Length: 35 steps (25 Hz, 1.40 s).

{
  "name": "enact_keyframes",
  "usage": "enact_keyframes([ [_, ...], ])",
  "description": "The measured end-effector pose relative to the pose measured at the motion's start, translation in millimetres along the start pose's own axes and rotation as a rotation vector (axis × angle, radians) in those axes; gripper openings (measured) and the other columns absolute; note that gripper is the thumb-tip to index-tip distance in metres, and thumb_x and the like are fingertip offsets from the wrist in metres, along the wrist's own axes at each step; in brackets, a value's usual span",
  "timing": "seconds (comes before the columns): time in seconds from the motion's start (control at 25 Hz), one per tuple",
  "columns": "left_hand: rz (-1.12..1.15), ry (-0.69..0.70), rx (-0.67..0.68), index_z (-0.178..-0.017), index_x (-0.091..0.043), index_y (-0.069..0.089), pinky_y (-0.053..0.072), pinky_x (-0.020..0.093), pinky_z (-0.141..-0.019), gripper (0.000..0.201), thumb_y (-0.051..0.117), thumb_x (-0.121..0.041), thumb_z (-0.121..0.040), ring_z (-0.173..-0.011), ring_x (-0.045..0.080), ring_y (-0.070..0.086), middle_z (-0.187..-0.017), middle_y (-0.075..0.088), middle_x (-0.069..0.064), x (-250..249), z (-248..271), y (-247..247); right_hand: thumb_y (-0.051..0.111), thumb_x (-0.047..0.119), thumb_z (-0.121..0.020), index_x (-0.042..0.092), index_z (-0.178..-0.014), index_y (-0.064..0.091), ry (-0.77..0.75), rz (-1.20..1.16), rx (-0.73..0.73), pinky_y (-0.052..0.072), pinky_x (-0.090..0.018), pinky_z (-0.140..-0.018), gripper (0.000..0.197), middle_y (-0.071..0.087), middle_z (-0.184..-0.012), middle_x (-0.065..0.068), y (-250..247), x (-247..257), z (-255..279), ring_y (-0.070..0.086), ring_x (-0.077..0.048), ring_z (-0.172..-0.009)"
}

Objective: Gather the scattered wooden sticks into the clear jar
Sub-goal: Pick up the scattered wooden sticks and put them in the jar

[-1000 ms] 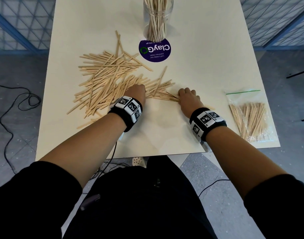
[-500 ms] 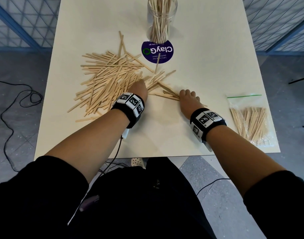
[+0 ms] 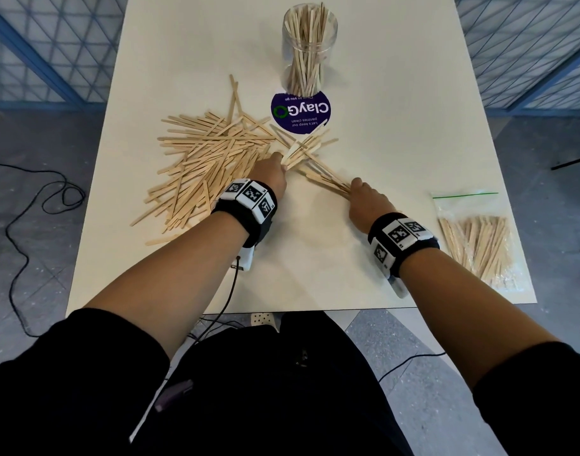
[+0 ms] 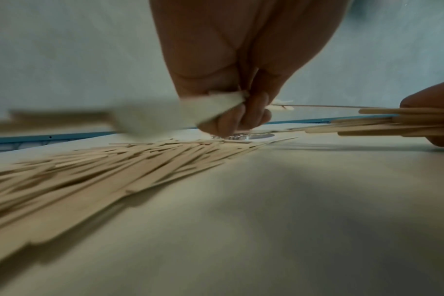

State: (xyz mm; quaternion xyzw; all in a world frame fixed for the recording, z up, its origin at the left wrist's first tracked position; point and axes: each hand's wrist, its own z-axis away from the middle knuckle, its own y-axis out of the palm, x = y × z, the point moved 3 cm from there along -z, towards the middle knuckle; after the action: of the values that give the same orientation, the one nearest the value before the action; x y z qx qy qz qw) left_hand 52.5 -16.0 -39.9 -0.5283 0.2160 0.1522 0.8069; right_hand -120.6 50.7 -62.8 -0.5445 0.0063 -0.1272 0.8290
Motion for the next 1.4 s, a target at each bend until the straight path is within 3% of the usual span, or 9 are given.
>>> enact_keyframes([
  [0.28, 0.025, -0.018, 0.076, -0.122, 0.002, 0.048, 0.042, 0.036, -0.087, 0.034, 0.034, -0.02, -0.1, -0.111, 0.035, 0.055, -0.121, 0.058, 0.023, -3.6, 1.9, 10.0, 0.028, 0.009, -0.095, 0.003, -0.116, 0.041, -0.007, -0.008, -0.018, 0.038, -0.036, -0.07, 0.026, 0.059, -0.112, -0.017, -4.8, -3.9, 2.2, 0.059, -0.036, -0.098],
  [0.6, 0.285, -0.056, 0.055, -0.115, 0.005, 0.051, 0.042, 0.039, -0.091, 0.031, 0.032, -0.012, -0.097, -0.11, 0.039, 0.052, -0.118, 0.058, 0.025, -14.4, 8.8, -3.5, 0.03, 0.012, -0.096, 0.003, -0.115, 0.041, 0.183, -0.203, -0.078, 0.037, -0.034, -0.067, 0.024, 0.06, -0.108, -0.021, -24.5, -11.1, 10.9, 0.059, -0.037, -0.095],
  [0.72, 0.363, -0.018, 0.045, -0.109, 0.008, 0.052, 0.041, 0.04, -0.084, 0.031, 0.034, -0.014, -0.098, -0.103, 0.039, 0.053, -0.108, 0.058, 0.028, -24.7, 15.0, -8.5, 0.029, 0.013, -0.097, 0.002, -0.113, 0.042, 0.228, -0.296, -0.098, 0.038, -0.034, -0.068, 0.023, 0.061, -0.108, -0.022, -31.6, -15.5, 10.4, 0.059, -0.039, -0.095],
  [0.88, 0.544, 0.018, 0.028, -0.096, -0.005, 0.053, 0.034, 0.029, -0.071, 0.022, 0.035, -0.016, -0.097, -0.076, 0.025, 0.045, -0.082, 0.051, 0.008, -42.3, 6.4, -12.7, 0.029, 0.013, -0.098, -0.001, -0.113, 0.044, 0.266, -0.479, -0.153, 0.037, -0.032, -0.071, 0.025, 0.059, -0.112, -0.024, -52.0, -26.7, -1.7, 0.057, -0.039, -0.101],
  [1.0, 0.529, 0.069, 0.018, -0.081, -0.01, 0.047, 0.034, 0.027, -0.071, 0.022, 0.035, -0.016, -0.098, -0.072, 0.021, 0.043, -0.083, 0.052, 0.007, -59.9, 1.5, -14.9, 0.028, 0.012, -0.099, -0.003, -0.116, 0.047, 0.279, -0.66, -0.23, 0.04, -0.035, -0.083, 0.03, 0.057, -0.118, -0.025, -73.2, -35.1, -12.1, 0.054, -0.039, -0.108],
  [1.08, 0.523, 0.086, 0.013, -0.069, -0.015, 0.043, 0.033, 0.027, -0.072, 0.031, 0.034, -0.014, -0.098, -0.075, 0.02, 0.043, -0.084, 0.052, 0.008, -71.2, -4.2, -15.8, 0.029, 0.012, -0.098, 0.002, -0.107, 0.051, 0.24, -0.801, -0.263, 0.039, -0.035, -0.083, 0.026, 0.059, -0.105, -0.02, -81.1, -35.5, -22.9, 0.053, -0.034, -0.1],
  [1.2, 0.66, 0.014, -0.04, -0.068, -0.018, 0.042, 0.034, 0.027, -0.064, 0.031, 0.034, -0.014, -0.098, -0.067, 0.022, 0.042, -0.078, 0.051, 0.006, -83.8, -19.1, -20.1, 0.033, 0.01, -0.095, 0.014, -0.07, 0.039, 0.159, -1.082, -0.236, 0.033, -0.029, -0.061, 0.026, 0.043, -0.066, 0.0, -92.2, -23.6, -35.9, 0.041, -0.022, -0.069],
  [1.28, 0.786, -0.058, -0.094, -0.07, -0.018, 0.043, 0.033, 0.026, -0.056, 0.029, 0.034, -0.013, -0.098, -0.057, 0.017, 0.04, -0.069, 0.048, 0.001, -93.8, -26.0, -24.3, 0.034, 0.01, -0.094, 0.018, -0.064, 0.033, 0.108, -1.191, -0.174, 0.027, -0.022, -0.05, 0.031, 0.035, -0.06, 0.002, -98.5, -11.8, -37.3, 0.032, -0.014, -0.055],
  [1.4, 0.925, -0.186, -0.207, -0.069, -0.017, 0.046, 0.04, 0.031, -0.06, 0.03, 0.034, -0.014, -0.096, -0.058, 0.015, 0.044, -0.066, 0.049, 0.001, -107.0, -33.2, -33.5, 0.034, 0.008, -0.093, 0.018, -0.062, 0.032, 0.014, -1.21, -0.088, 0.025, -0.021, -0.046, 0.033, 0.034, -0.058, 0.002, -107.6, 8.7, -32.7, 0.028, -0.011, -0.052],
])
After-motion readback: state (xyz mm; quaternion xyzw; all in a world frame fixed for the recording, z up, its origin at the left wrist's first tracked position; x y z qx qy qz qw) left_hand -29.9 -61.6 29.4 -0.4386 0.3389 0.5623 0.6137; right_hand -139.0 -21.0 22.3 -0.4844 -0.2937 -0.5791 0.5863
